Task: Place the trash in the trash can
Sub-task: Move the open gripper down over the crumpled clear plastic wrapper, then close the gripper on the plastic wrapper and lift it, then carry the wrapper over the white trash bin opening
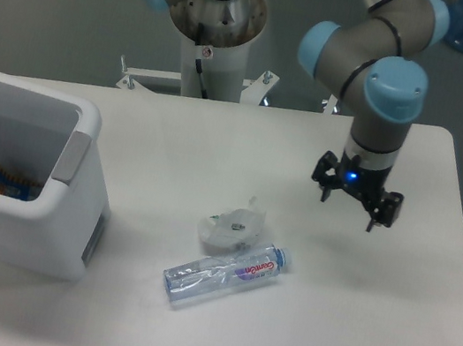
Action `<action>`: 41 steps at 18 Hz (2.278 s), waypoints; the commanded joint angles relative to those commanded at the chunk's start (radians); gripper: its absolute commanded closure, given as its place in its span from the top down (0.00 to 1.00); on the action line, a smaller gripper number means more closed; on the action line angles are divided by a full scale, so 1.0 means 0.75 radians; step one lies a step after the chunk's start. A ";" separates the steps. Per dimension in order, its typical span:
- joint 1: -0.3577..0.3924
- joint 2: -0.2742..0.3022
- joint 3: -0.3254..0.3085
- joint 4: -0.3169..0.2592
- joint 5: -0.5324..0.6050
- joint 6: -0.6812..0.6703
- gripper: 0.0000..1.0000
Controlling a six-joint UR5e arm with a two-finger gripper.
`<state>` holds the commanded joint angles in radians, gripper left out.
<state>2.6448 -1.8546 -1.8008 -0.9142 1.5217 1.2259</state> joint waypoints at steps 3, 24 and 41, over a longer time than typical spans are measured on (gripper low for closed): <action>-0.084 0.000 -0.035 0.008 -0.002 -0.115 1.00; -0.183 -0.020 -0.094 0.016 0.000 -0.121 0.00; -0.158 0.159 0.082 -0.004 -0.664 -0.618 0.00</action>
<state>2.5265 -1.7351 -1.7396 -0.9173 1.0235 0.7626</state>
